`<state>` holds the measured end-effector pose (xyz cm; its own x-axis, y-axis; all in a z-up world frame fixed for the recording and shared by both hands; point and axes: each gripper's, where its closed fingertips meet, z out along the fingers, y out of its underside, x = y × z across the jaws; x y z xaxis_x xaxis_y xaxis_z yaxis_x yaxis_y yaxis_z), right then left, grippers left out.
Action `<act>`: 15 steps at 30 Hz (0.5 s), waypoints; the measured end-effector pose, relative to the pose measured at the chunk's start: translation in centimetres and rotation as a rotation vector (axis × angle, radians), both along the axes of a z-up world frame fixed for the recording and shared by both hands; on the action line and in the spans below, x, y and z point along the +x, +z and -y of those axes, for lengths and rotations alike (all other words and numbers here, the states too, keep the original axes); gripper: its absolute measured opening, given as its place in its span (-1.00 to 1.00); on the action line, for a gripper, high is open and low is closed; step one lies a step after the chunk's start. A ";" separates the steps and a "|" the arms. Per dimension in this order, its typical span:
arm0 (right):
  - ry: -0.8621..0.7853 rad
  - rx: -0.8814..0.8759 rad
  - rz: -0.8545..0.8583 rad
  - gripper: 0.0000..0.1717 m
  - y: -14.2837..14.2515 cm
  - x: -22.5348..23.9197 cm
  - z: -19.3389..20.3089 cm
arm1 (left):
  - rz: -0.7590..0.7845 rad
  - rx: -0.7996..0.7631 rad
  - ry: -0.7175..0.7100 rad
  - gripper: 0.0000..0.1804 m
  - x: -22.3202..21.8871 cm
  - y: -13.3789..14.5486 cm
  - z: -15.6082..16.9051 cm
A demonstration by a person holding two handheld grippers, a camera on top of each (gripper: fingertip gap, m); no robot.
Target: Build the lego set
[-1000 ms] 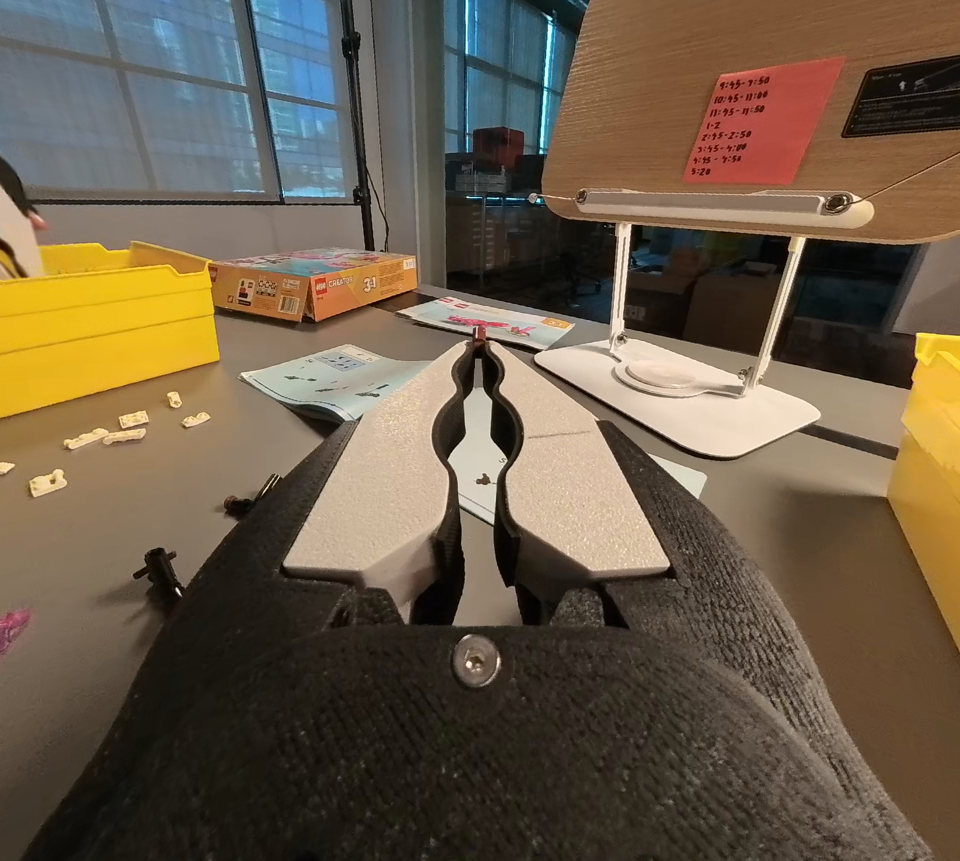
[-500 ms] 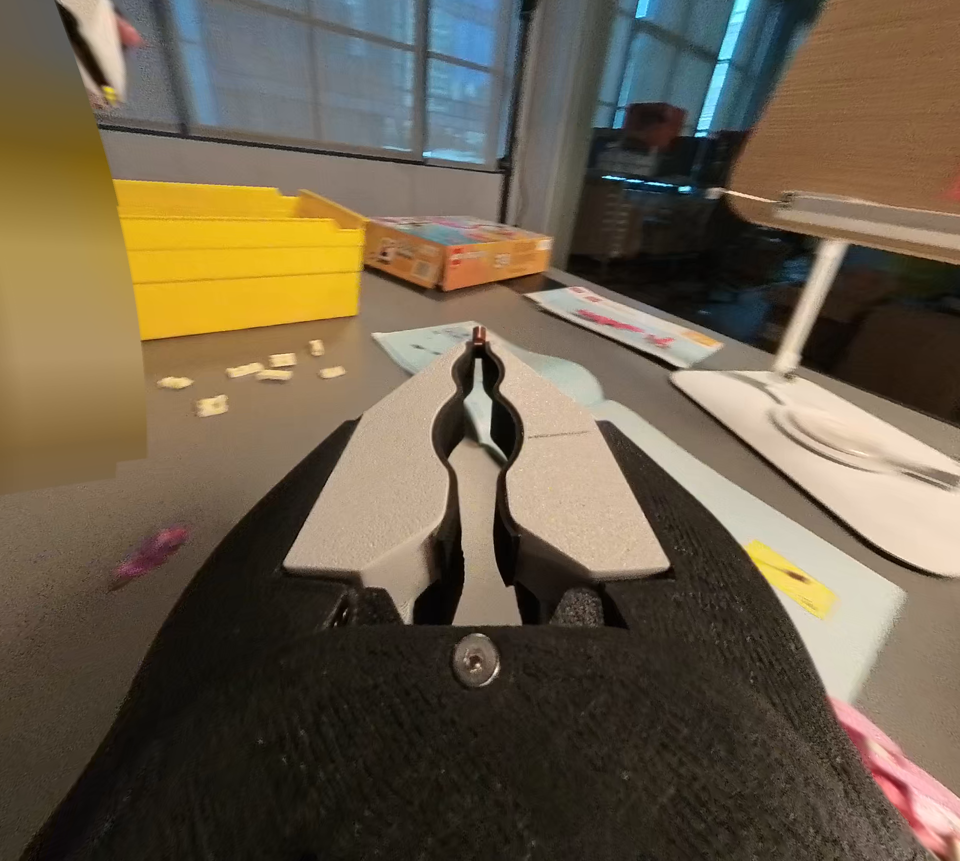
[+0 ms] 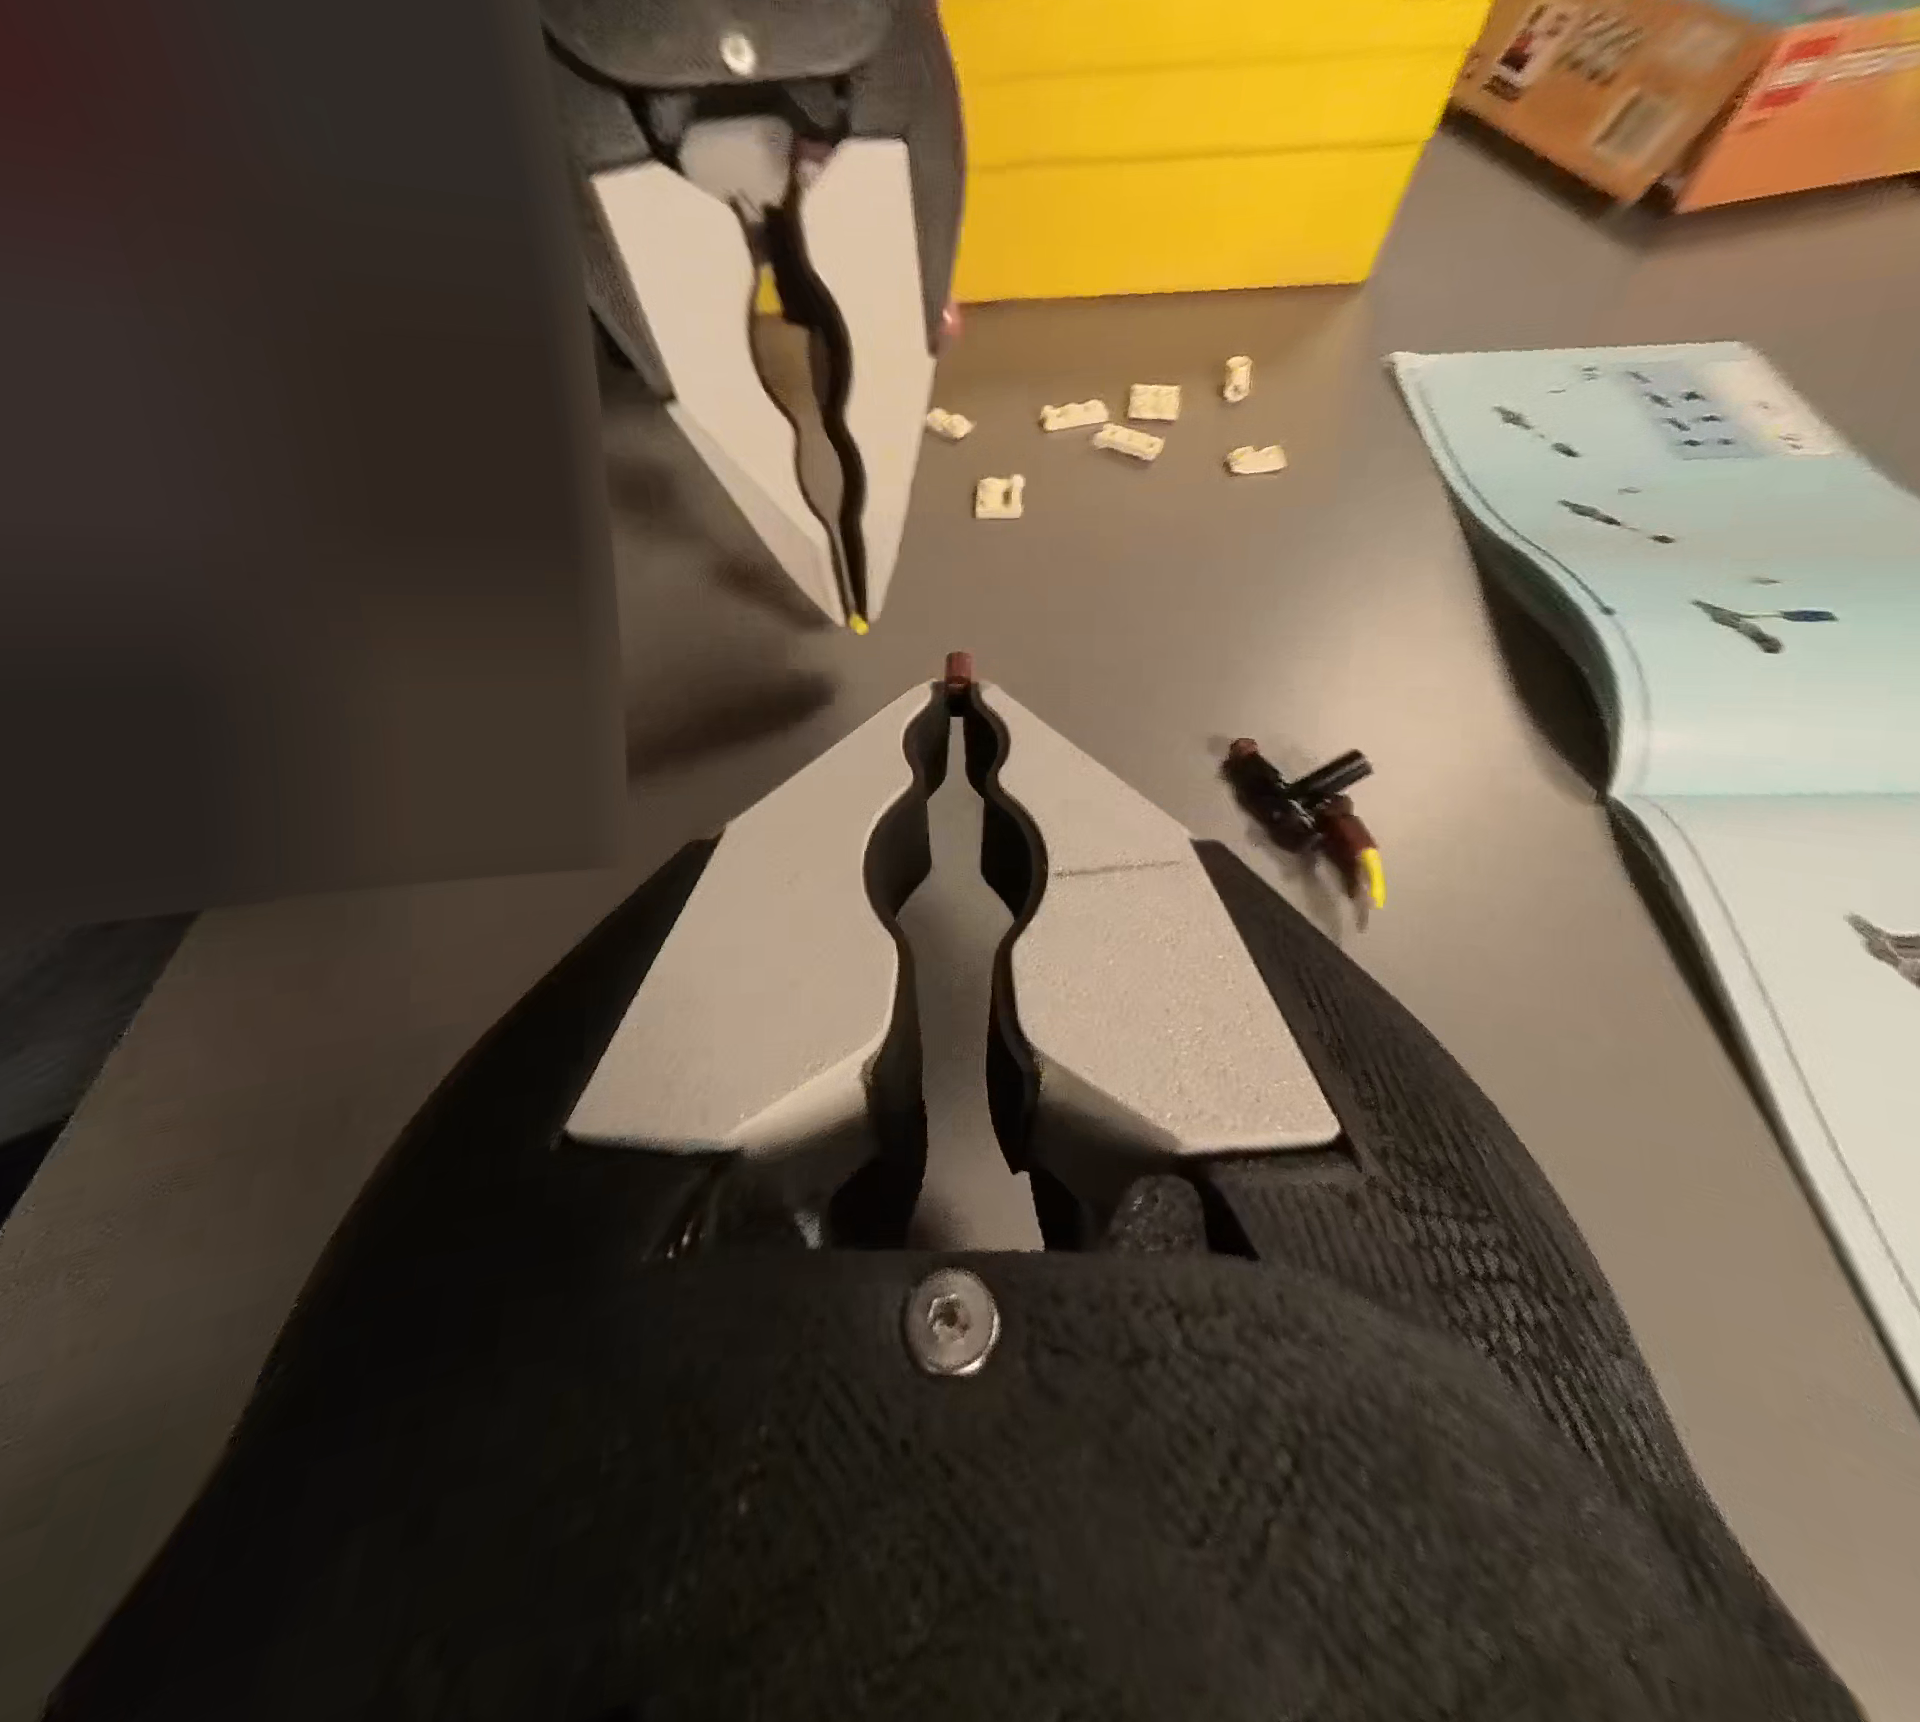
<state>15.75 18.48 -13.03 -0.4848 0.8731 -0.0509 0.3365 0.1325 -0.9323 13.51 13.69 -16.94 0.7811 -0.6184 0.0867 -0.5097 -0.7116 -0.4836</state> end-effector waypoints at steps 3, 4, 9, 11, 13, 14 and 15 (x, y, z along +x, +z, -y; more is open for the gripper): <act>0.032 0.009 0.016 -1.00 -0.3 0.0 0.8 | -0.068 -0.055 0.000 -0.99 -0.3 -1.5 0.2; 0.032 0.007 0.015 -1.00 -0.3 0.0 0.8 | -0.075 -0.051 -0.003 -0.99 -0.2 -1.6 0.0; 0.021 -0.015 -0.013 -0.99 0.1 0.0 0.4 | -0.079 -0.060 -0.046 -0.95 0.0 -1.6 0.0; 0.018 -0.023 -0.019 -0.99 0.2 0.1 0.3 | -0.059 -0.054 -0.060 -0.92 0.1 -1.5 0.0; 0.018 -0.026 -0.020 -0.99 0.1 0.1 0.3 | -0.029 -0.047 -0.075 -0.89 0.2 -1.5 0.1; 0.019 -0.027 -0.021 -0.99 0.1 0.0 0.3 | -0.014 -0.042 -0.083 -0.89 0.2 -1.4 0.2; 0.020 -0.029 -0.023 -0.99 0.2 0.0 0.3 | -0.002 -0.036 -0.090 -0.89 0.1 -1.4 0.2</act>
<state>15.77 18.16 -12.88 -0.5038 0.8614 -0.0647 0.3127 0.1121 -0.9432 13.64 13.49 -18.37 0.7229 -0.6823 0.1089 -0.5731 -0.6801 -0.4572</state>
